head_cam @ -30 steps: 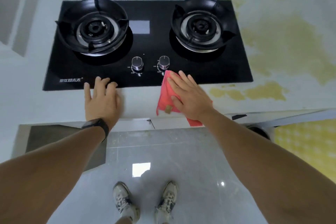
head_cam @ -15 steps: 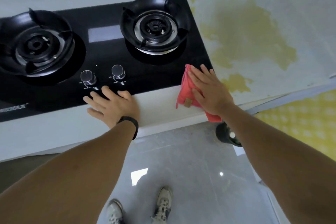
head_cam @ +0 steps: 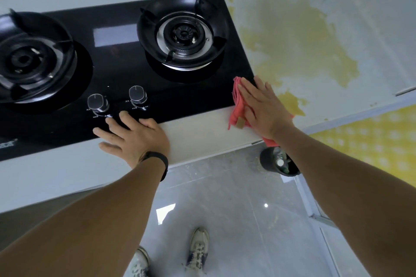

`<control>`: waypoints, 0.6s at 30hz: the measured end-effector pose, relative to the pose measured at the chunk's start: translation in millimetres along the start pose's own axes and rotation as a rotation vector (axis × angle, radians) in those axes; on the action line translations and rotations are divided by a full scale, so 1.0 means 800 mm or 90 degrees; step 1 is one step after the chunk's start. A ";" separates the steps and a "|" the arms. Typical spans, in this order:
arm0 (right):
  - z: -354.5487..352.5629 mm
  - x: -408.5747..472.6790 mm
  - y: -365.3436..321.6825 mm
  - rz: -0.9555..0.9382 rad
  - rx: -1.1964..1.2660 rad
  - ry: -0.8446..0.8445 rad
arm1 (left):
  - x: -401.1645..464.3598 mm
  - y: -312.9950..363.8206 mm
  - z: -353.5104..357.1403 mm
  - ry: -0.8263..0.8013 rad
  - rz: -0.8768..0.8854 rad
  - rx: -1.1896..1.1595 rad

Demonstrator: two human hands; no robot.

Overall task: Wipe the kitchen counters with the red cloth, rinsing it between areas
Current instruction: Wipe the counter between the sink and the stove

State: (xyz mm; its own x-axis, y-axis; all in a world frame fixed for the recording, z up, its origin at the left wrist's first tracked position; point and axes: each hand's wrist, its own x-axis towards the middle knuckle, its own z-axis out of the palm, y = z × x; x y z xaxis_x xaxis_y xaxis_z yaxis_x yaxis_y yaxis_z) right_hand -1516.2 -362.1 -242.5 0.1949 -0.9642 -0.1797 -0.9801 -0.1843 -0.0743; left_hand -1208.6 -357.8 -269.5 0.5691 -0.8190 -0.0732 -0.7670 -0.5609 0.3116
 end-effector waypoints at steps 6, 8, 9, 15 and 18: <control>0.017 0.004 -0.114 0.052 0.063 0.072 | 0.000 0.002 0.000 0.002 -0.005 -0.007; 0.022 0.012 -0.151 0.017 0.074 0.074 | 0.000 0.003 0.000 0.007 -0.006 -0.010; 0.022 0.014 -0.160 0.001 0.073 0.072 | 0.000 0.003 0.000 0.010 -0.008 -0.010; 0.026 0.000 -0.090 0.006 0.027 0.064 | -0.001 0.005 -0.002 0.019 -0.005 -0.006; 0.023 -0.004 -0.052 0.069 0.024 0.047 | -0.001 0.003 -0.001 0.019 -0.007 -0.003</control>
State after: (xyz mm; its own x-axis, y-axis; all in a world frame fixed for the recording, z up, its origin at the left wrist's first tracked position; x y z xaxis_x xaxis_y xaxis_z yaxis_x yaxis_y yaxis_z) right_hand -1475.6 -347.9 -256.6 0.0834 -0.9898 -0.1154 -0.9928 -0.0725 -0.0952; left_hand -1210.9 -358.5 -268.0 0.5858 -0.8090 -0.0486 -0.7595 -0.5689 0.3154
